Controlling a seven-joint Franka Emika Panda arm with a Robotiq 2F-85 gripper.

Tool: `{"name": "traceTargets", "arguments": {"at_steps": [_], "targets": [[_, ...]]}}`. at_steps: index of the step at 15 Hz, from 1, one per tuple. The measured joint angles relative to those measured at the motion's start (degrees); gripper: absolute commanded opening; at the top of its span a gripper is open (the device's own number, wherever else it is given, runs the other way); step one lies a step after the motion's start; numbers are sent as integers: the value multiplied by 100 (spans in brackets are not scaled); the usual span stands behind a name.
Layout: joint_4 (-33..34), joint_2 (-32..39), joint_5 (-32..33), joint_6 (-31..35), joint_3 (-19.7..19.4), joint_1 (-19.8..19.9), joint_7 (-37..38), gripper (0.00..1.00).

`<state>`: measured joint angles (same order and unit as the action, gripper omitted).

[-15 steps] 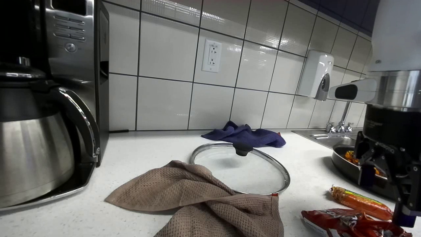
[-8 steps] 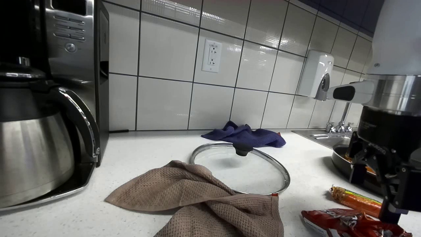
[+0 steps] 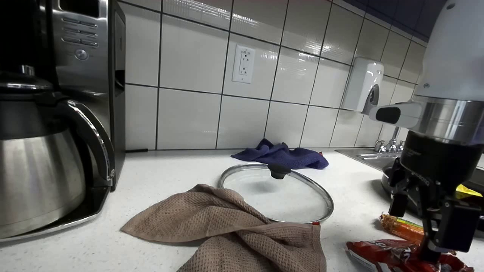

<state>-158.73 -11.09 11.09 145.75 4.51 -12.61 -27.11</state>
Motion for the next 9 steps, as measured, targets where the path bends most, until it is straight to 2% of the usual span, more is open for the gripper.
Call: {"name": "traceTargets", "arguments": {"at_steps": [2,3,4,9], "targets": [[-8,77,0,95,0,1,2,100],[-7,107,0,133,0,1,2,75],[-7,130,0,165,0,2,3,74],[-7,192,0,257,0,4,20,35]]}}
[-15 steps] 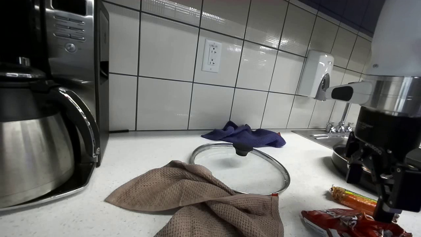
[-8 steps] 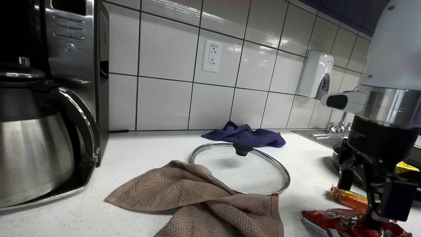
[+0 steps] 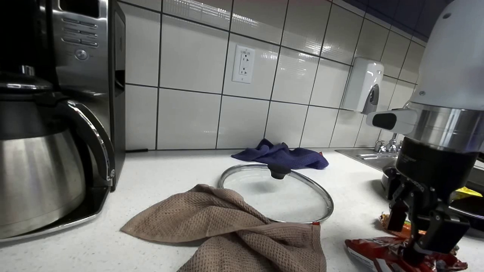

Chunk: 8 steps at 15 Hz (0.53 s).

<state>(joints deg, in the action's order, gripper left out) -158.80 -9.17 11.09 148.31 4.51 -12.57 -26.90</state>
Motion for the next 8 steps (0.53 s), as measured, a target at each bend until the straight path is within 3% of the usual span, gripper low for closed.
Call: {"name": "traceTargets", "arguments": {"at_steps": [3,5,8], "targets": [[0,20,-1,14,0,0,27,11],[0,26,-1,17,0,0,67,0],[1,24,-7,17,0,0,182,0]]}}
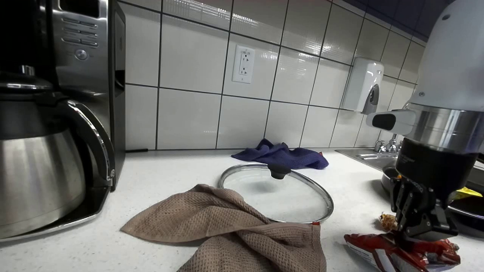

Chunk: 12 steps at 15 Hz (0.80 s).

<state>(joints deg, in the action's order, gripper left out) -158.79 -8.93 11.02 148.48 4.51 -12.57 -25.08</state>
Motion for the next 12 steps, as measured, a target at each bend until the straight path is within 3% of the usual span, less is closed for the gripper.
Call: {"name": "traceTargets", "arguments": {"at_steps": [7,12], "targets": [[60,-331,104,-129,25,124,997,0],[207,-948,207,-860,59,366,1751,0]]}}
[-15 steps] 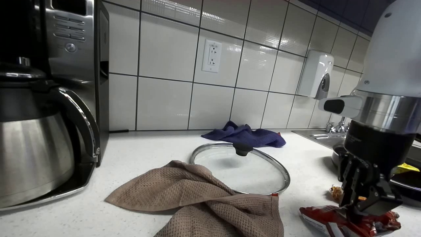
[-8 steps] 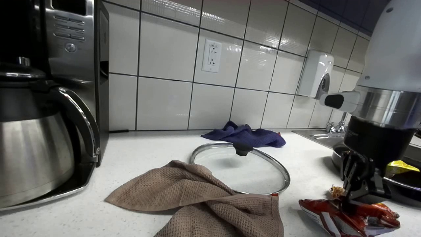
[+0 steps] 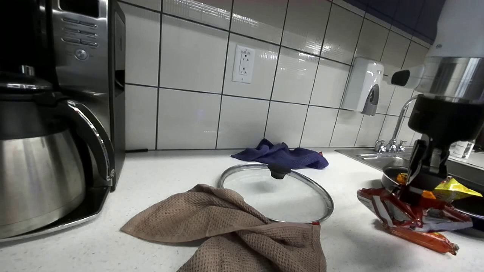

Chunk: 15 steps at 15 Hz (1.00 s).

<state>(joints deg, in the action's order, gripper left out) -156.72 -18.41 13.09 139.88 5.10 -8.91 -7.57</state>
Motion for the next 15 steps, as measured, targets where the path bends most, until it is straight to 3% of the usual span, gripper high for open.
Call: {"name": "traceTargets", "arguments": {"at_steps": [8,15], "targets": [[115,-468,152,-493,-33,658,589,0],[114,-649,650,-709,-136,1224,826,0]]}}
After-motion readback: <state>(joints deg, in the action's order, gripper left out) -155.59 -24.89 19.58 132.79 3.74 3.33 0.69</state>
